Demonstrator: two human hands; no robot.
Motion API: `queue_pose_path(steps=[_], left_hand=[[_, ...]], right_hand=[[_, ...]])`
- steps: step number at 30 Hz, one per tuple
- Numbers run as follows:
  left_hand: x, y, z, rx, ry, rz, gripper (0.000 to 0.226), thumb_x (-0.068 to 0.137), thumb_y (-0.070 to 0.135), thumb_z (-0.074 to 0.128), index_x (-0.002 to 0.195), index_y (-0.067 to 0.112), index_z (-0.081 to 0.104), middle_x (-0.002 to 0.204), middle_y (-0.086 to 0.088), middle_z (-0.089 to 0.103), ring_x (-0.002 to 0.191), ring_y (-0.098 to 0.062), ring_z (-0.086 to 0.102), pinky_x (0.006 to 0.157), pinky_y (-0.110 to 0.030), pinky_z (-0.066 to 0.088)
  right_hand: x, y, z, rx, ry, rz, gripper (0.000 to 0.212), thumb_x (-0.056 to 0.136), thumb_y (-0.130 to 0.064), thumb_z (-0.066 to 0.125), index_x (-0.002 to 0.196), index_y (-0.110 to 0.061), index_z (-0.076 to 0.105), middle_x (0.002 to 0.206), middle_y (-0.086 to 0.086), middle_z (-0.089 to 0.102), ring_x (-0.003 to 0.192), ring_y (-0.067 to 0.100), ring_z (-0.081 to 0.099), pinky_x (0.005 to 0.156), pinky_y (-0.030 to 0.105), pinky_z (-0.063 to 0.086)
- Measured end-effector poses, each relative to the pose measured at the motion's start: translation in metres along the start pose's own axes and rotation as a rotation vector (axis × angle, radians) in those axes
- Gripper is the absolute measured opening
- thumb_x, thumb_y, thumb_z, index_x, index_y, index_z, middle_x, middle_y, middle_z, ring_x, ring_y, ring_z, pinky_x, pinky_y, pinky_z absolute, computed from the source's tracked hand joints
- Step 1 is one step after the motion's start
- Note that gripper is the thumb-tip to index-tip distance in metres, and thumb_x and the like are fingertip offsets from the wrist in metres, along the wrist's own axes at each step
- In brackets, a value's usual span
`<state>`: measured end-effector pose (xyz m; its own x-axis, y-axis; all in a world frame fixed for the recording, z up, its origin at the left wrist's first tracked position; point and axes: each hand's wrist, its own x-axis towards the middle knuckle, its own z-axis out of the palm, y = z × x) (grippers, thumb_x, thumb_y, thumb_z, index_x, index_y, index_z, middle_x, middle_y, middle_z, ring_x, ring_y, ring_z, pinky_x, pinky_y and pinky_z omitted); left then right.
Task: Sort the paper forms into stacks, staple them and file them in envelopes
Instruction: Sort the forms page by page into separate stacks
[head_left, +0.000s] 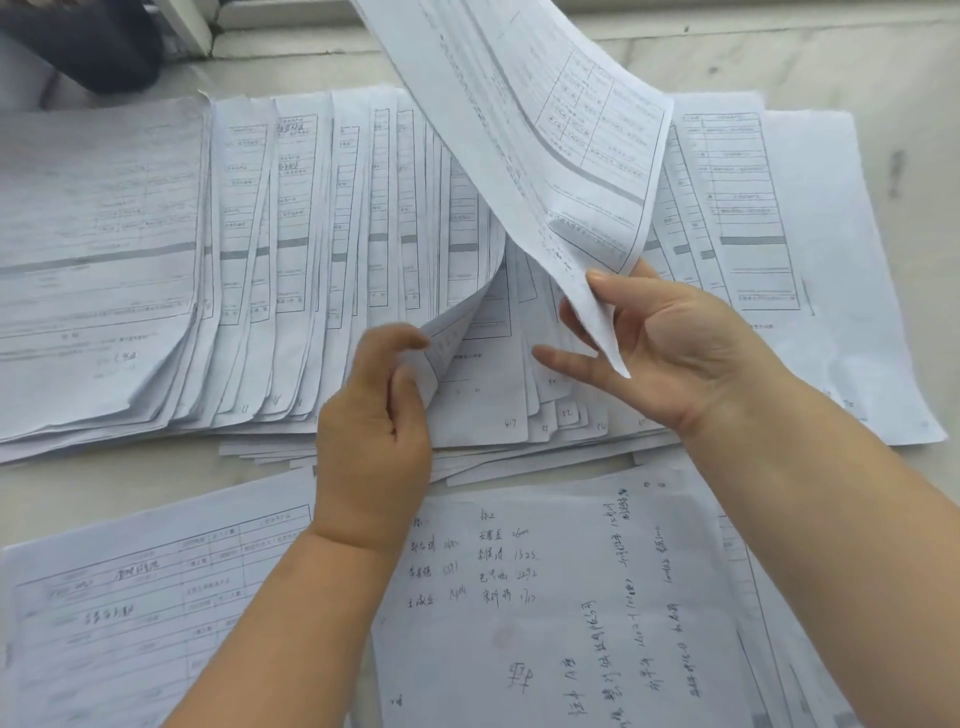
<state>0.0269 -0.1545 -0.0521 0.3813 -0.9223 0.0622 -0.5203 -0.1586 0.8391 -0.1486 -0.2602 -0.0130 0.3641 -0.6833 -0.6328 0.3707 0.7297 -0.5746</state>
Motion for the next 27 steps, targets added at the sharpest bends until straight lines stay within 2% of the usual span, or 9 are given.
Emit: queue_pose_path(steps=[3, 5, 7, 12, 14, 19, 22, 25, 27], left_hand=[[-0.003, -0.002, 0.002, 0.116, -0.135, 0.102, 0.014, 0.086, 0.020, 0.053, 0.094, 0.023, 0.065, 0.088, 0.013, 0.056, 0.078, -0.002, 0.053, 0.069, -0.017, 0.043], [-0.006, -0.003, 0.004, 0.259, -0.246, 0.146, 0.032, 0.080, 0.045, 0.061, 0.102, 0.022, 0.063, 0.105, 0.009, 0.056, 0.096, -0.008, 0.052, 0.082, -0.019, 0.042], [-0.006, -0.006, 0.006, 0.337, -0.300, 0.183, 0.045, 0.073, 0.050, 0.069, 0.107, 0.021, 0.060, 0.109, 0.006, 0.054, 0.104, -0.011, 0.047, 0.088, -0.016, 0.033], [-0.002, -0.007, 0.002, 0.303, -0.335, 0.145, 0.052, 0.069, 0.054, 0.061, 0.110, 0.024, 0.059, 0.110, 0.007, 0.057, 0.106, -0.007, 0.046, 0.084, -0.018, 0.036], [-0.002, -0.007, -0.001, 0.289, -0.353, 0.164, 0.051, 0.068, 0.054, 0.063, 0.110, 0.026, 0.059, 0.112, 0.010, 0.054, 0.105, -0.005, 0.046, 0.085, -0.019, 0.040], [0.003, -0.005, -0.009, 0.237, -0.401, 0.146, 0.040, 0.069, 0.042, 0.070, 0.106, 0.028, 0.060, 0.112, 0.020, 0.051, 0.095, -0.003, 0.050, 0.079, -0.005, 0.036], [0.004, -0.005, -0.014, 0.204, -0.425, 0.107, 0.039, 0.069, 0.046, 0.070, 0.105, 0.032, 0.060, 0.112, 0.025, 0.050, 0.090, -0.003, 0.052, 0.076, -0.001, 0.035], [0.005, -0.006, -0.017, 0.180, -0.452, 0.125, 0.037, 0.074, 0.048, 0.068, 0.106, 0.032, 0.062, 0.114, 0.022, 0.053, 0.093, -0.002, 0.054, 0.079, -0.001, 0.035], [0.005, -0.006, -0.018, 0.152, -0.446, 0.149, 0.027, 0.085, 0.039, 0.058, 0.109, 0.029, 0.064, 0.113, 0.018, 0.054, 0.096, -0.004, 0.057, 0.082, -0.007, 0.041]], right_hand=[[0.002, 0.008, 0.007, 0.018, -0.008, -0.054, 0.029, 0.097, 0.000, 0.045, 0.109, -0.020, 0.062, 0.088, -0.004, 0.074, 0.074, 0.012, 0.071, 0.083, 0.045, 0.055], [0.007, 0.018, 0.011, -0.014, 0.011, -0.105, 0.032, 0.096, 0.004, 0.045, 0.113, -0.015, 0.064, 0.106, 0.003, 0.073, 0.093, 0.017, 0.071, 0.082, 0.038, 0.056], [0.010, 0.026, 0.013, -0.086, 0.061, -0.157, 0.032, 0.095, 0.005, 0.046, 0.115, -0.012, 0.064, 0.114, 0.006, 0.071, 0.102, 0.019, 0.068, 0.086, 0.036, 0.056], [0.011, 0.030, 0.015, -0.149, 0.104, -0.196, 0.029, 0.096, 0.004, 0.047, 0.100, -0.019, 0.065, 0.091, -0.004, 0.073, 0.080, 0.009, 0.069, 0.072, 0.032, 0.057], [0.012, 0.031, 0.014, -0.142, 0.111, -0.205, 0.029, 0.096, 0.004, 0.047, 0.101, -0.018, 0.065, 0.093, -0.003, 0.073, 0.083, 0.011, 0.069, 0.076, 0.033, 0.057], [0.013, 0.029, 0.012, -0.059, 0.123, -0.191, 0.029, 0.095, 0.003, 0.048, 0.105, -0.017, 0.066, 0.108, 0.004, 0.072, 0.101, 0.020, 0.066, 0.101, 0.050, 0.048], [0.012, 0.025, 0.011, 0.022, 0.139, -0.170, 0.028, 0.095, 0.004, 0.047, 0.099, -0.017, 0.066, 0.112, 0.008, 0.070, 0.105, 0.025, 0.064, 0.105, 0.054, 0.043], [0.010, 0.017, 0.012, 0.124, 0.125, -0.158, 0.027, 0.095, 0.005, 0.046, 0.106, -0.013, 0.064, 0.111, 0.009, 0.072, 0.100, 0.025, 0.068, 0.092, 0.047, 0.053], [0.007, 0.012, 0.014, 0.188, 0.076, -0.140, 0.026, 0.096, 0.004, 0.046, 0.112, -0.011, 0.060, 0.094, 0.006, 0.073, 0.080, 0.019, 0.072, 0.081, 0.044, 0.057]])
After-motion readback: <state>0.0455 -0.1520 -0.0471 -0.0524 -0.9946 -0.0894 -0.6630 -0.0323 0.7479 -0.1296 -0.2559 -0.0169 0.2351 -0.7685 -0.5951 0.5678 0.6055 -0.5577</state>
